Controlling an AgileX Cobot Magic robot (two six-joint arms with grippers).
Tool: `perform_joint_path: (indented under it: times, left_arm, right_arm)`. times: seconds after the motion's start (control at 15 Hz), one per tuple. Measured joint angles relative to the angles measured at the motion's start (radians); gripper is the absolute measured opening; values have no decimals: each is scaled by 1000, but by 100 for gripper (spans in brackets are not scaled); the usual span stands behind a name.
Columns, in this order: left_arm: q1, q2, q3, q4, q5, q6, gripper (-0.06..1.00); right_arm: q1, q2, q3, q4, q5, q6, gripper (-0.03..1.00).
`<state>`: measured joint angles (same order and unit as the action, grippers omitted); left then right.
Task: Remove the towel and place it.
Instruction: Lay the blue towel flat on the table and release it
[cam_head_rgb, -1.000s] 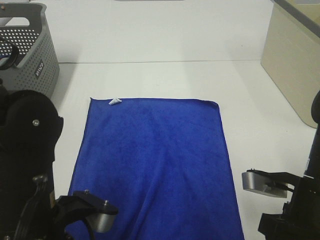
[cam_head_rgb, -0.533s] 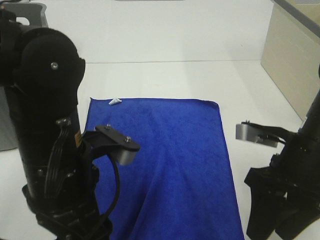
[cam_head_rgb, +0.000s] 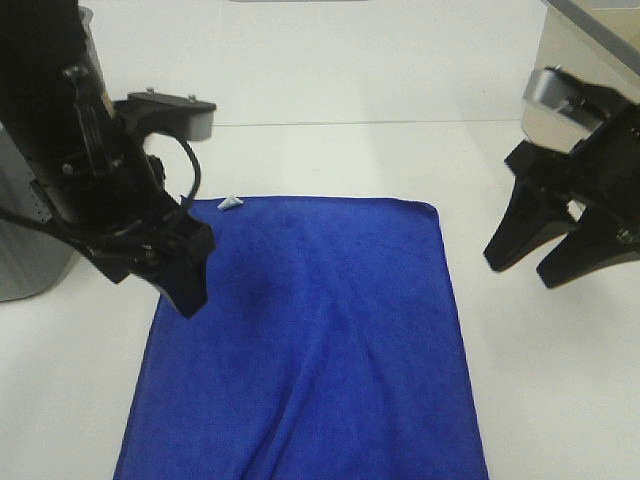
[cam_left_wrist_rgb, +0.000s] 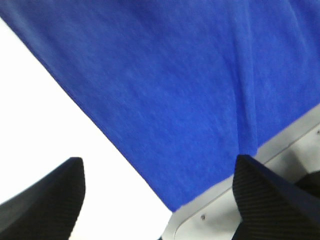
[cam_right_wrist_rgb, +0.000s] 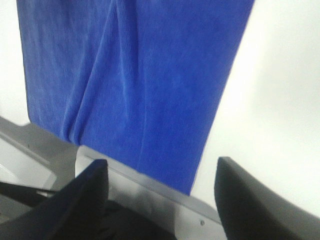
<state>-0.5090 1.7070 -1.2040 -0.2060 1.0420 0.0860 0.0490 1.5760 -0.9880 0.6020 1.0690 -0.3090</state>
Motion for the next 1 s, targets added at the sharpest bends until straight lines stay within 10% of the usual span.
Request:
perform_joint_path:
  times: [0.2, 1.0]
  left_arm:
    - [178, 36, -86, -65, -86, 29, 76]
    - [193, 538, -670, -48, -70, 0, 76]
  right_arm:
    - [-71, 0, -113, 14, -29, -34, 62]
    - [-71, 396, -483, 16, -89, -128, 62]
